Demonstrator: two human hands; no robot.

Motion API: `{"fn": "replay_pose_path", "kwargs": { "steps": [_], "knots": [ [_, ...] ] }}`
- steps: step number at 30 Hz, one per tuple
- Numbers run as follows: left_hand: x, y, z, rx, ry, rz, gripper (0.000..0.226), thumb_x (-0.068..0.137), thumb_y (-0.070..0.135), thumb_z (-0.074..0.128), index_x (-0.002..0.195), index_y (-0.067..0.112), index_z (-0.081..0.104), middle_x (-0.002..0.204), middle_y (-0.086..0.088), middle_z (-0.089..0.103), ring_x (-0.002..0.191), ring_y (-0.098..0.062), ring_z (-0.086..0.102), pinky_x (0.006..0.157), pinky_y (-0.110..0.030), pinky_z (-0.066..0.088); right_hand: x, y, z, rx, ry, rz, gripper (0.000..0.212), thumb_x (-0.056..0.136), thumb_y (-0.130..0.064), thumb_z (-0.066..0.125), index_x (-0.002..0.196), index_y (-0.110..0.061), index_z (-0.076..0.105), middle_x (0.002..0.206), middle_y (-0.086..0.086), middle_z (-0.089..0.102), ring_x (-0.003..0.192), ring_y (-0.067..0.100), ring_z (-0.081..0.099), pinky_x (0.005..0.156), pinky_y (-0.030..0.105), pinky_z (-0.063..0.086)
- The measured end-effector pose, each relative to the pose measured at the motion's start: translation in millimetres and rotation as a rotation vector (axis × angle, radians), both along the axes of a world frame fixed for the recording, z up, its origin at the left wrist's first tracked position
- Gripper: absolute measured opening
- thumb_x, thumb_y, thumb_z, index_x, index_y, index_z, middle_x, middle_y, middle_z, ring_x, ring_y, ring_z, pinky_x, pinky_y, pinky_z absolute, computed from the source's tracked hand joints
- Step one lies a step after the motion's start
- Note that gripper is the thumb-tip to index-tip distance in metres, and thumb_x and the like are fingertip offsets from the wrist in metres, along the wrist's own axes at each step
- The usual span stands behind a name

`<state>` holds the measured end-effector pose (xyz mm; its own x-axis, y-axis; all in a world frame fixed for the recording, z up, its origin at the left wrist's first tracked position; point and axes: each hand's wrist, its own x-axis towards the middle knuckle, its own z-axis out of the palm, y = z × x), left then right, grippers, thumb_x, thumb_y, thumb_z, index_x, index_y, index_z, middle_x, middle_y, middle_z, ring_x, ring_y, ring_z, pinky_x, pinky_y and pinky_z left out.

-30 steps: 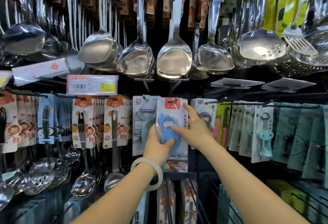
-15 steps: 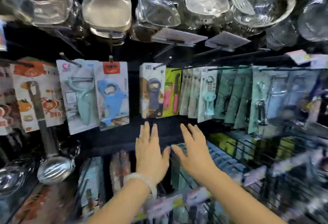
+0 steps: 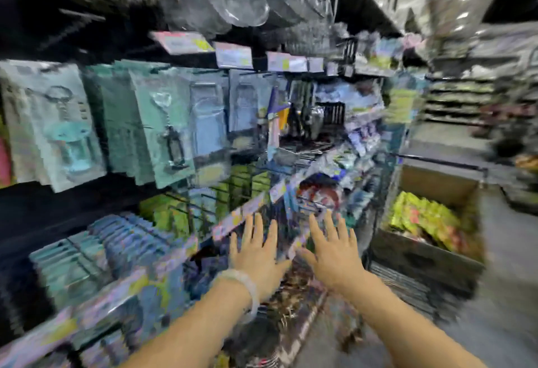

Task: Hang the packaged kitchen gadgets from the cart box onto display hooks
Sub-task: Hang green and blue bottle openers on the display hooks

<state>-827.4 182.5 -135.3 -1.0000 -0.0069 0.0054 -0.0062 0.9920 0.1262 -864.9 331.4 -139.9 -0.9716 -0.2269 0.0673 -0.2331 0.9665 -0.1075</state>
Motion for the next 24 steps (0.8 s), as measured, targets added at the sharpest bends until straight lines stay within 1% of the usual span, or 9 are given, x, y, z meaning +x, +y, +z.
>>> {"fn": "replay_pose_path", "kwargs": {
  "steps": [2,3,5,6,7,13,17,20,24],
  "knots": [
    [-22.9,47.6,-10.0,0.001,-0.027,-0.065,0.077,0.094,0.056,0.028,0.147,0.022,-0.016,0.153,-0.005,-0.028,0.141,-0.024,-0.027,0.116,-0.048,-0.007,-10.7,49.3,-8.7,-0.011,0.02,-0.08,0.095,0.073,-0.081,-0.004,0.149,-0.025,-0.008,0.157,0.008,-0.017,0.144,0.031,-0.016,0.116,0.048,-0.001],
    [-33.2,69.5,-15.3,-0.002,-0.038,-0.098,0.077,0.094,0.055,0.029,0.147,0.022,-0.016,0.153,-0.006,-0.028,0.141,-0.024,-0.027,0.116,-0.048,-0.007,-14.9,72.6,-12.5,-0.021,0.013,-0.124,0.095,0.073,-0.081,-0.006,0.15,-0.025,-0.007,0.157,0.008,-0.016,0.144,0.031,-0.015,0.116,0.048,0.0],
    [-51.6,110.9,-24.6,0.004,-0.065,-0.164,0.076,0.095,0.054,0.029,0.147,0.021,-0.015,0.153,-0.006,-0.028,0.141,-0.024,-0.027,0.116,-0.048,-0.006,-20.2,117.5,-20.6,-0.025,-0.035,-0.21,0.077,0.089,-0.067,0.013,0.15,-0.024,-0.007,0.157,0.008,-0.017,0.144,0.031,-0.015,0.116,0.048,0.0],
    [-60.0,130.4,-28.4,0.011,-0.075,-0.199,0.077,0.094,0.054,0.03,0.147,0.022,-0.015,0.153,-0.006,-0.028,0.141,-0.024,-0.027,0.116,-0.047,-0.007,-22.3,138.7,-25.6,-0.036,-0.045,-0.244,0.074,0.092,-0.062,0.021,0.15,-0.024,-0.007,0.157,0.007,-0.017,0.144,0.03,-0.016,0.116,0.048,0.001],
    [-68.0,148.5,-31.6,0.016,-0.079,-0.231,0.077,0.094,0.054,0.03,0.147,0.022,-0.016,0.153,-0.006,-0.028,0.141,-0.024,-0.027,0.116,-0.047,-0.007,-23.8,158.5,-29.4,-0.048,-0.046,-0.274,0.073,0.093,-0.06,0.024,0.15,-0.024,-0.006,0.157,0.007,-0.016,0.144,0.029,-0.016,0.116,0.048,0.001],
    [-122.1,240.9,-50.3,0.022,-0.085,-0.4,0.077,0.095,0.052,0.032,0.148,0.022,-0.015,0.153,-0.005,-0.028,0.141,-0.022,-0.027,0.115,-0.046,-0.009,-41.5,258.4,-55.4,-0.084,-0.07,-0.454,0.072,0.093,-0.06,0.025,0.15,-0.026,-0.003,0.158,0.006,-0.014,0.145,0.028,-0.015,0.117,0.046,0.002],
    [-174.4,284.4,-71.7,0.041,-0.106,-0.435,0.078,0.094,0.053,0.033,0.147,0.022,-0.015,0.154,-0.005,-0.027,0.141,-0.022,-0.026,0.116,-0.044,-0.007,-71.8,305.2,-71.4,-0.094,-0.093,-0.542,0.072,0.093,-0.06,0.026,0.15,-0.026,-0.002,0.158,0.006,-0.013,0.145,0.028,-0.014,0.117,0.046,0.002],
    [-224.3,314.2,-84.8,0.067,-0.109,-0.449,0.079,0.094,0.053,0.035,0.148,0.021,-0.014,0.155,-0.007,-0.024,0.142,-0.023,-0.024,0.116,-0.045,-0.005,-114.3,332.8,-77.2,-0.096,-0.077,-0.574,0.071,0.093,-0.059,0.027,0.15,-0.027,0.0,0.158,0.006,-0.011,0.145,0.028,-0.013,0.117,0.045,0.002],
    [-312.1,350.6,-87.9,0.079,-0.115,-0.454,0.077,0.094,0.052,0.033,0.148,0.02,-0.012,0.155,-0.008,-0.022,0.143,-0.024,-0.022,0.118,-0.045,-0.003,-196.2,361.3,-77.0,-0.109,-0.062,-0.585,0.07,0.093,-0.058,0.029,0.15,-0.028,0.002,0.158,0.004,-0.011,0.145,0.027,-0.013,0.118,0.045,0.001]
  ]
}}
